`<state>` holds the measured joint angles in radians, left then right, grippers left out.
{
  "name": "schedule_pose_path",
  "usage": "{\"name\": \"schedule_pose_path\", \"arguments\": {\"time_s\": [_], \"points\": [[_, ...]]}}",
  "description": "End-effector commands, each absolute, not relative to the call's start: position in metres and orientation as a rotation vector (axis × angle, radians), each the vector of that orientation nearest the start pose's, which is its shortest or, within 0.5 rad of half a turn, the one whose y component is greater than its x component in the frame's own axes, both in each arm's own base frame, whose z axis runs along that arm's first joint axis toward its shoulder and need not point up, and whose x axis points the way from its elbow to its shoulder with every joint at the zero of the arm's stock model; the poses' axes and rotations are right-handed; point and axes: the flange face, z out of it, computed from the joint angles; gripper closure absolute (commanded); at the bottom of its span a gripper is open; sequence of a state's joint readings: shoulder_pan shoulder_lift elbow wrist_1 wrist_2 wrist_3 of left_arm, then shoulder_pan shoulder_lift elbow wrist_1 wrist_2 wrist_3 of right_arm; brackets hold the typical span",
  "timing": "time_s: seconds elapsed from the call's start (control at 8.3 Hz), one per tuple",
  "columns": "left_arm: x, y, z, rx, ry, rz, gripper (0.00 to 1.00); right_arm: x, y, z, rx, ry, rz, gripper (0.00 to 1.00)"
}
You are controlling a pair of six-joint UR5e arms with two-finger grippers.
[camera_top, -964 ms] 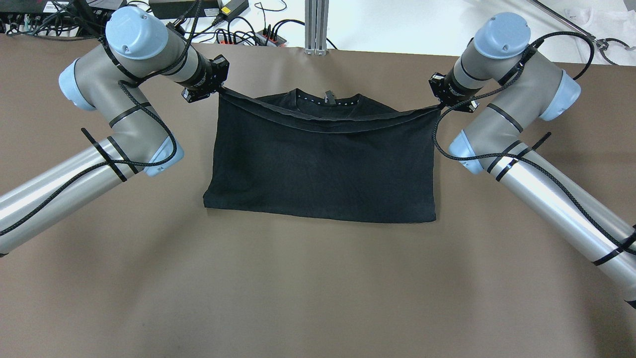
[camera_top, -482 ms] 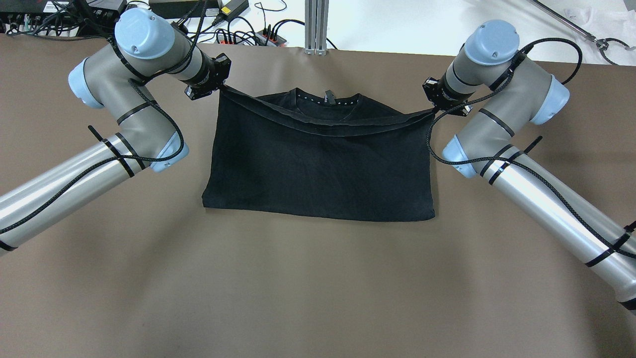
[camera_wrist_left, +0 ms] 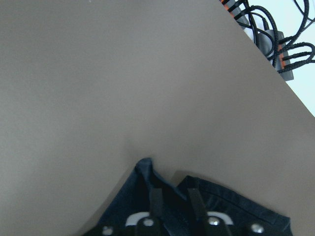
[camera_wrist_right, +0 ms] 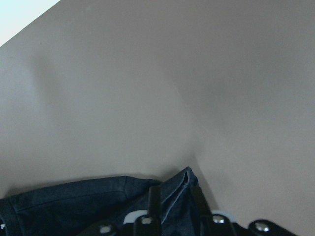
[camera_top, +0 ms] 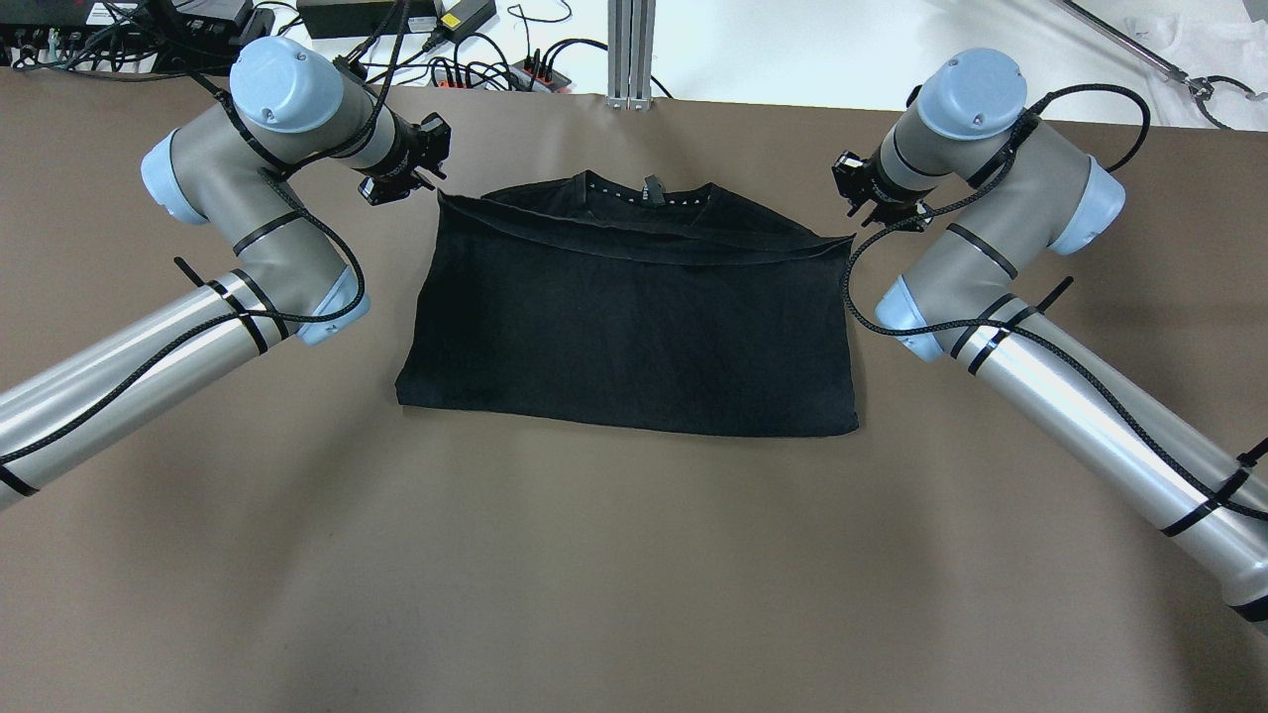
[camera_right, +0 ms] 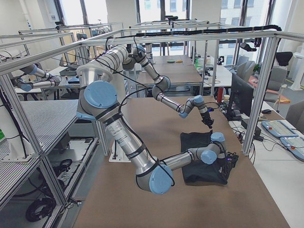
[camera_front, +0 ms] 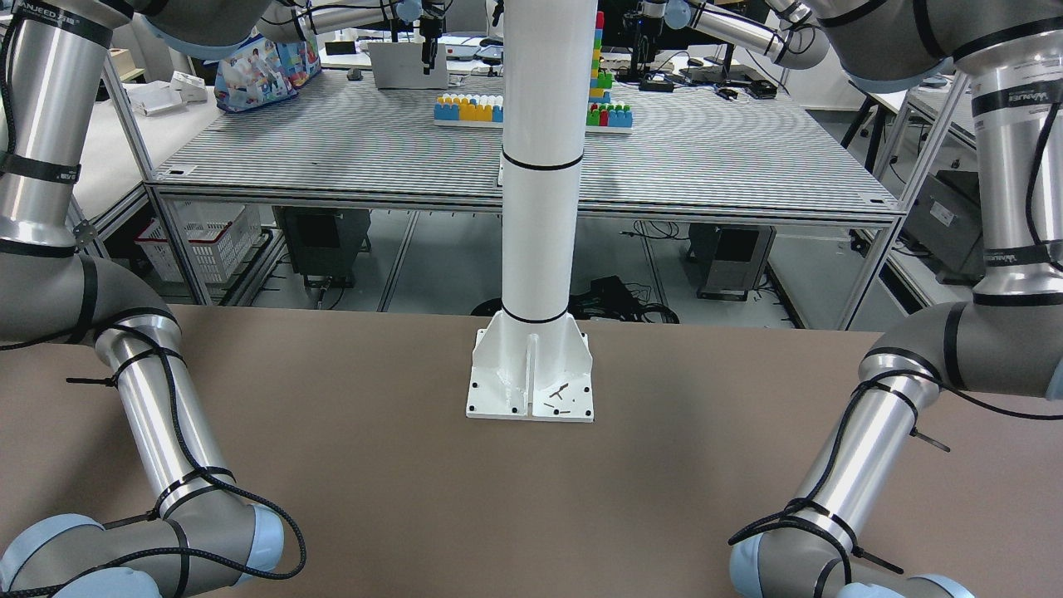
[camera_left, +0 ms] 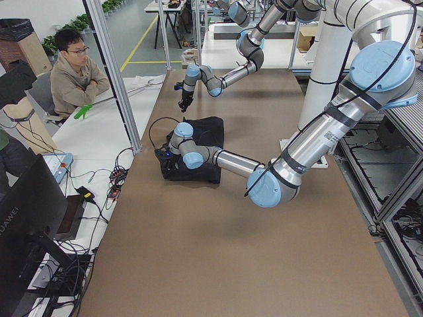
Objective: Fold clothes
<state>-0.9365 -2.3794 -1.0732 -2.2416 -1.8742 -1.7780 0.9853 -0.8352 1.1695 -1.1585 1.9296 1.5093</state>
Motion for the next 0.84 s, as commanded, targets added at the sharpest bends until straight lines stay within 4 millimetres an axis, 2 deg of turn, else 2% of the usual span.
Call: {"name": "schedule_pose_path", "arguments": {"time_s": [0.0, 0.12, 0.24, 0.36, 0.48, 0.6, 0.72], "points": [[0.398, -0.721, 0.316, 0.124, 1.028, -0.909, 0.34, -0.350, -0.714, 0.331, 0.105, -0.905, 0.763, 0.33], [0.400, -0.720, 0.313, 0.124, 1.032, -0.905, 0.32, -0.344, -0.706, 0.319, 0.107, -0.941, 0.775, 0.32], [0.402, -0.719, 0.306, 0.126, 1.041, -0.902, 0.31, -0.340, -0.676, 0.326, 0.088, -0.970, 0.792, 0.31], [0.401, -0.719, 0.311, 0.127, 1.033, -0.901, 0.31, -0.346, -0.635, 0.336, 0.061, -0.991, 0.779, 0.31], [0.404, -0.718, 0.310, 0.126, 1.031, -0.900, 0.31, -0.346, -0.581, 0.349, 0.045, -1.010, 0.736, 0.31], [0.403, -0.719, 0.310, 0.126, 1.028, -0.902, 0.31, -0.340, -0.539, 0.361, 0.032, -1.018, 0.703, 0.31], [0.403, -0.719, 0.312, 0.131, 1.024, -0.896, 0.31, -0.332, -0.508, 0.374, 0.021, -1.039, 0.690, 0.31]]}}
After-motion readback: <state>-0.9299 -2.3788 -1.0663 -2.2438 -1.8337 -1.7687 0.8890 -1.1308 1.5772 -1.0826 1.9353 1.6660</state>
